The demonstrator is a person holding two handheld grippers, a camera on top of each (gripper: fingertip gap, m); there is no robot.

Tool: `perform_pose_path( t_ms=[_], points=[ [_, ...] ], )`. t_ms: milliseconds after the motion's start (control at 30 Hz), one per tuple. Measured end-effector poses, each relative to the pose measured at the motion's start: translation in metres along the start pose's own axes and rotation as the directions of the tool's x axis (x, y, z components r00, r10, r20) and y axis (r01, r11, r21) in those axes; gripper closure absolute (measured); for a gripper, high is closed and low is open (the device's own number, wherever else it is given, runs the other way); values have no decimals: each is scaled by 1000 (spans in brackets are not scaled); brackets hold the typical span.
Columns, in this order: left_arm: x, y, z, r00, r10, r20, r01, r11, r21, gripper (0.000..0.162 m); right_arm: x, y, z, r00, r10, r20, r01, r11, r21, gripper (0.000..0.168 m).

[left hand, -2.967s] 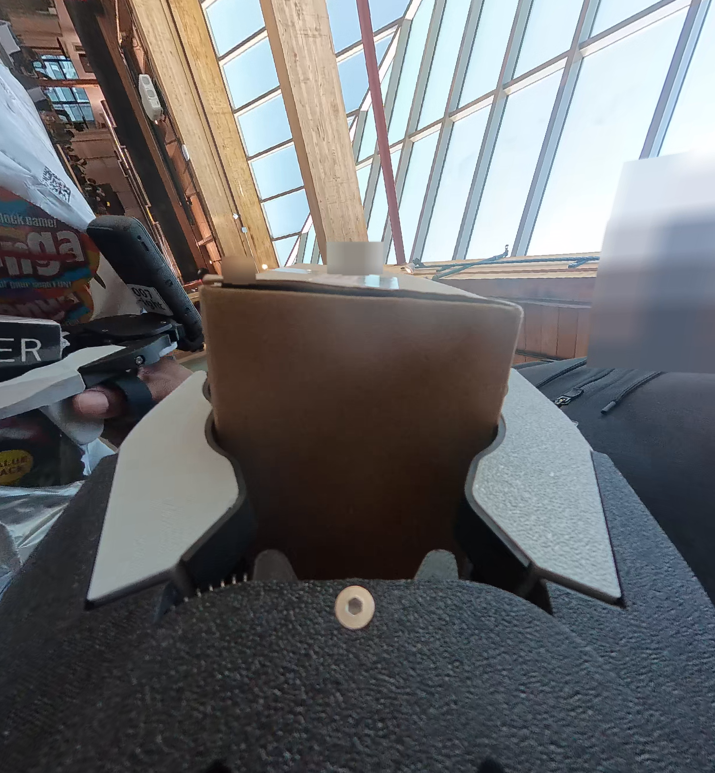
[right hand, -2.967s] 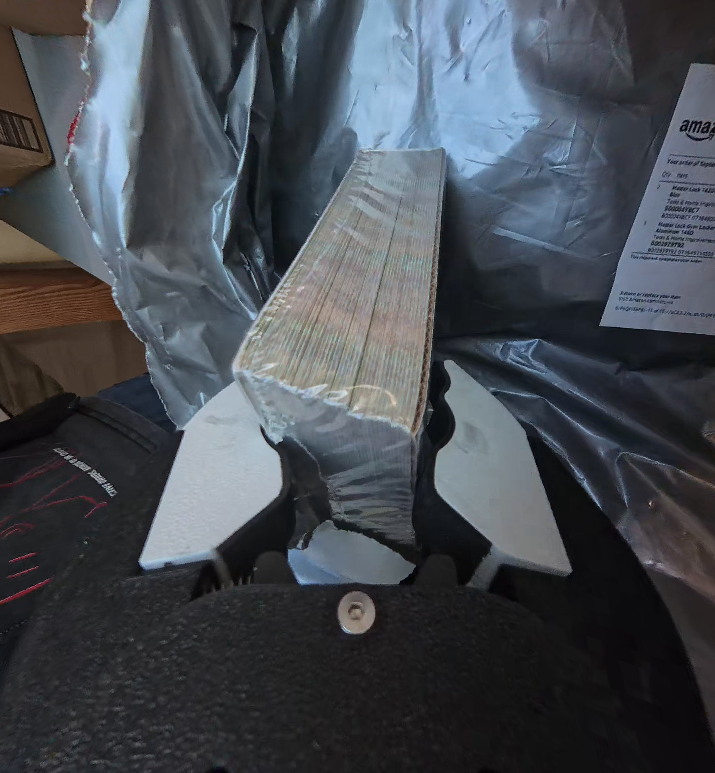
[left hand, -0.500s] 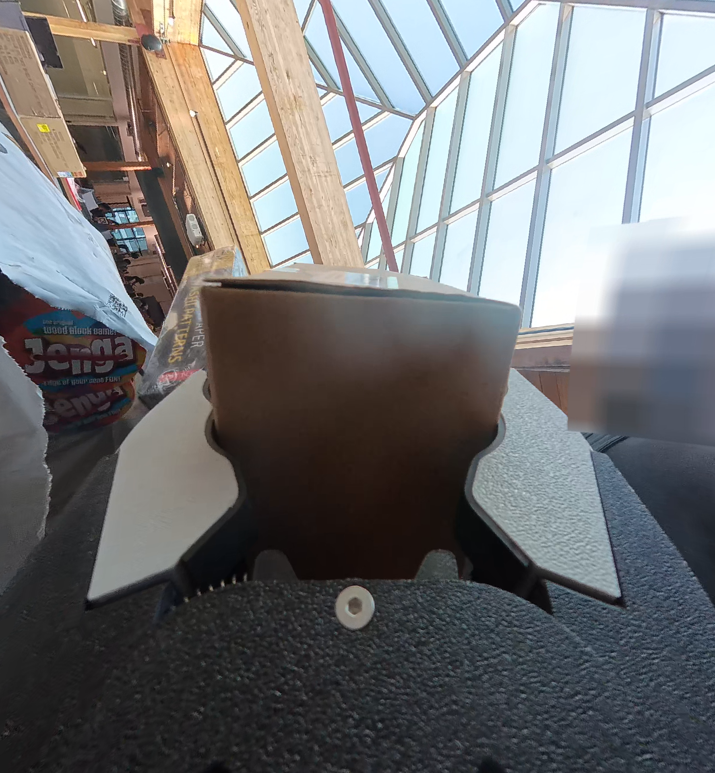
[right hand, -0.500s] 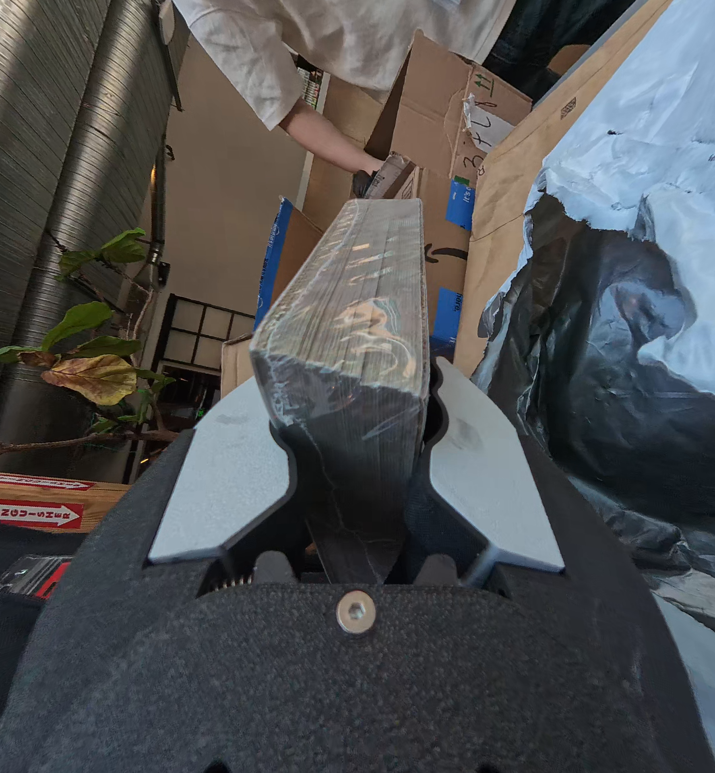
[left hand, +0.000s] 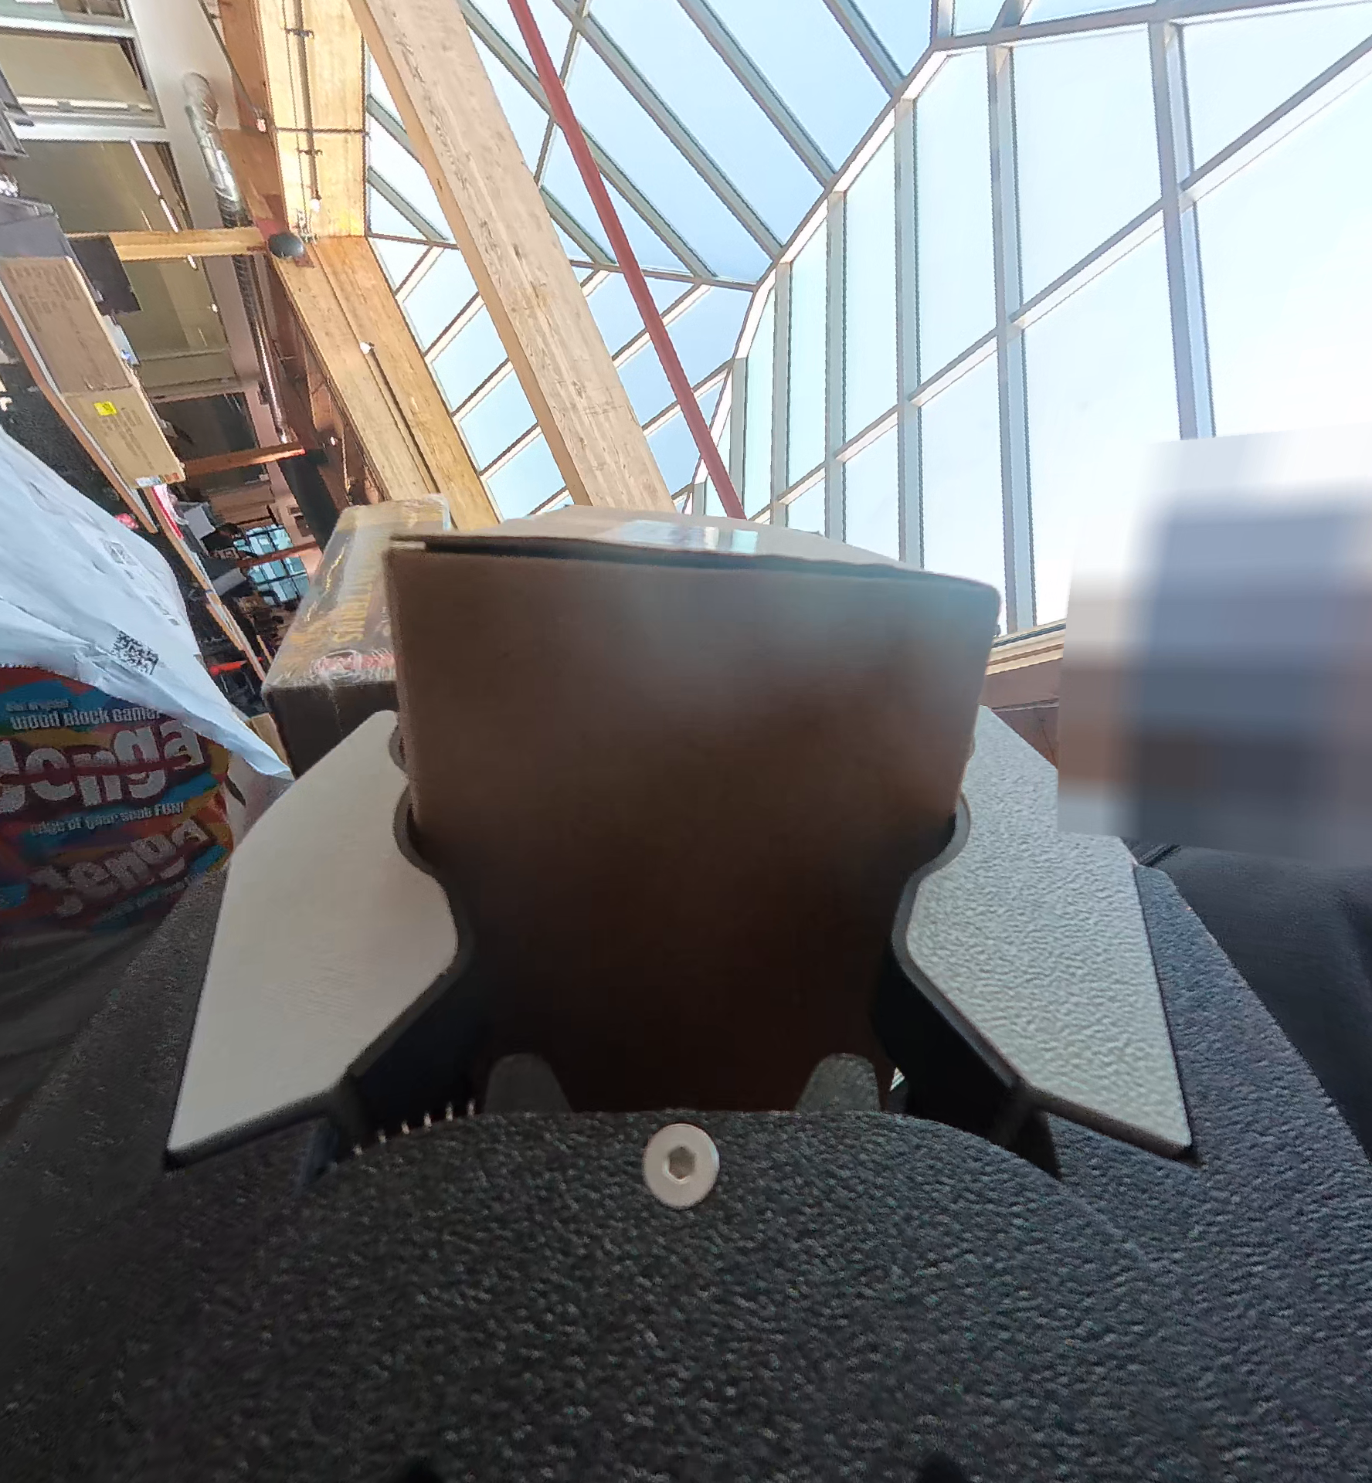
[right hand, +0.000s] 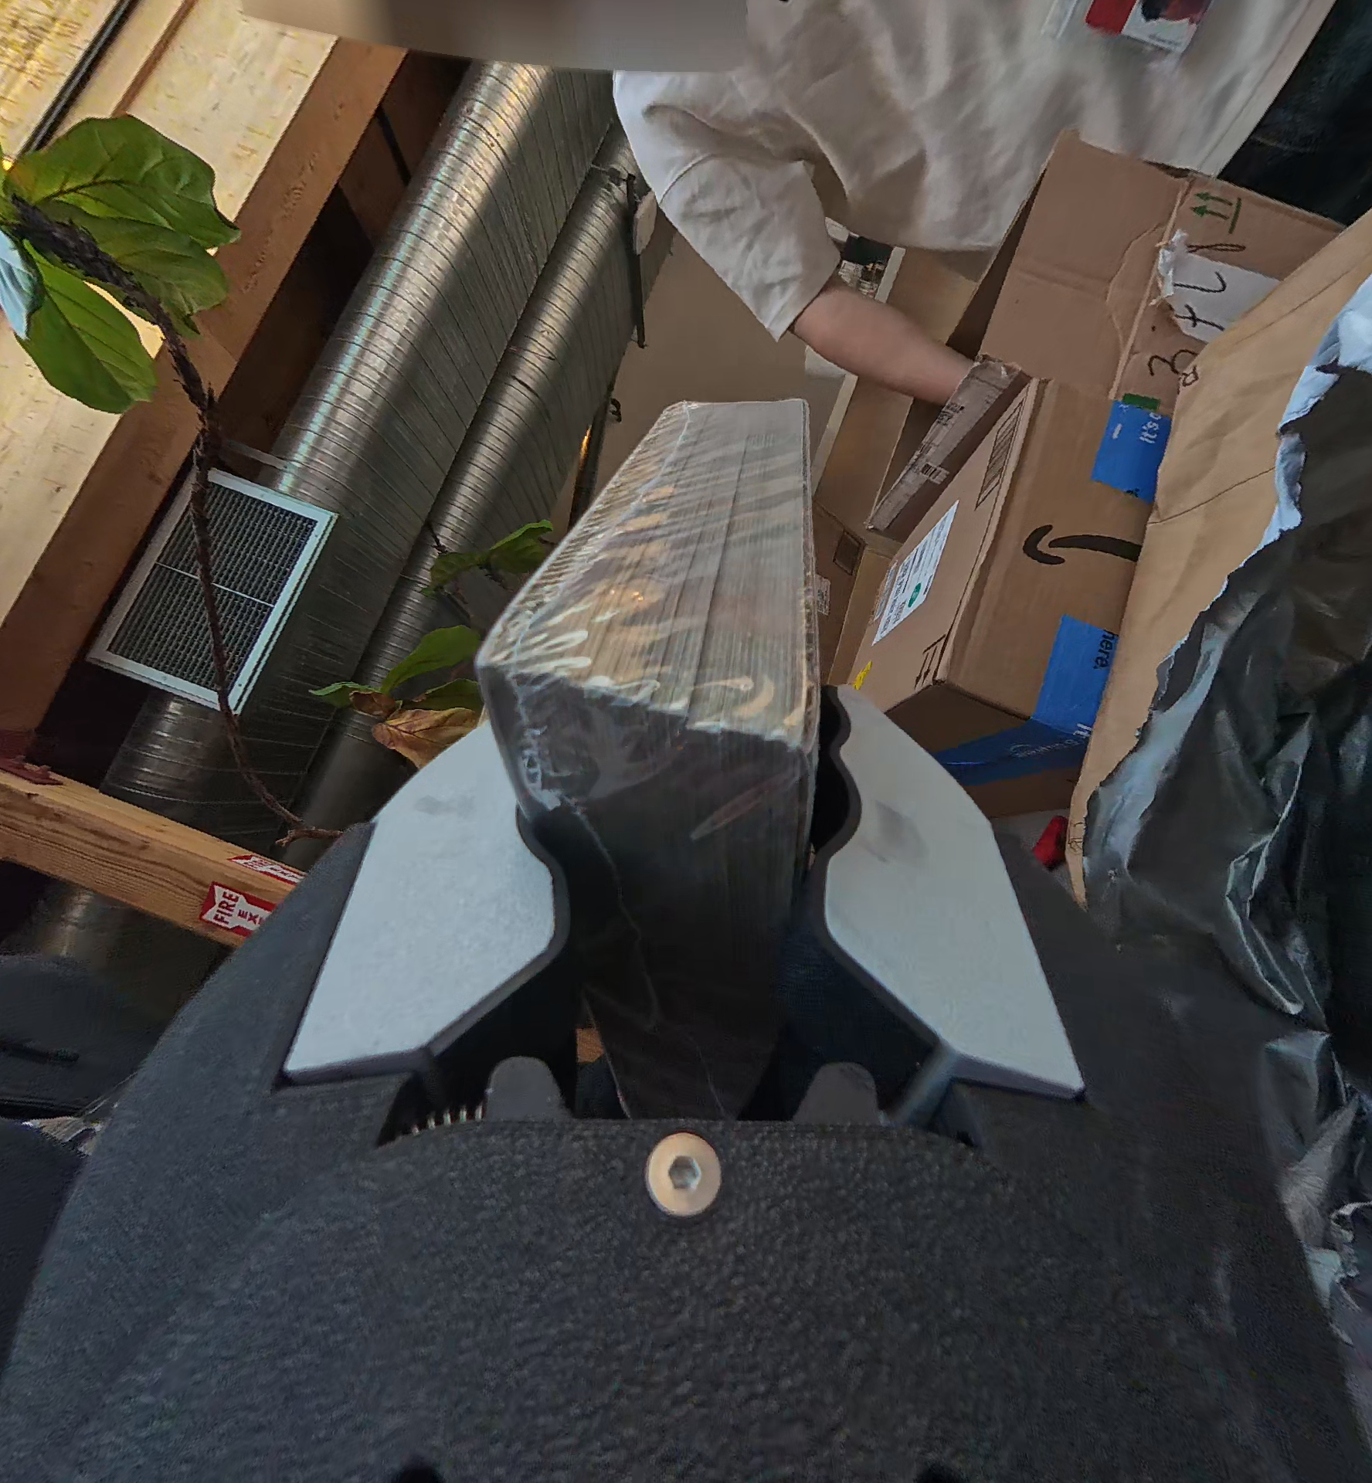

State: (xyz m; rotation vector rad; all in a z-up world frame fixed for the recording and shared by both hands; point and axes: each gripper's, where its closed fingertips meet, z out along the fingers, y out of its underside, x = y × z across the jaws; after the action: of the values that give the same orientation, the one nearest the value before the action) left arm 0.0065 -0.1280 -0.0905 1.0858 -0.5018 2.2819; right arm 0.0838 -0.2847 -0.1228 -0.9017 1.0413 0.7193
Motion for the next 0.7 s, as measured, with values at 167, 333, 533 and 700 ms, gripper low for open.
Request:
perform_pose_path(
  t_ms=[167, 333, 533, 700],
  points=[
    [18, 4, -2, 999, 24, -29, -23, 999, 38, 40, -8, 8, 2, 998, 28, 58, -30, 999, 37, 107],
    [30, 8, -7, 999, 21, -46, -20, 1000, 19, 41, -24, 17, 1, 997, 10, 78, -17, 997, 81, 107],
    [56, 6, -21, 996, 11, -89, -14, 1000, -24, 40, -45, 38, -3, 995, -63, 78, 49, 984, 171, 107],
    [83, 13, -50, 993, -52, -109, 42, 995, -95, 40, -63, 77, -7, 991, -104, 84, 73, 947, 313, 107]
  ],
)
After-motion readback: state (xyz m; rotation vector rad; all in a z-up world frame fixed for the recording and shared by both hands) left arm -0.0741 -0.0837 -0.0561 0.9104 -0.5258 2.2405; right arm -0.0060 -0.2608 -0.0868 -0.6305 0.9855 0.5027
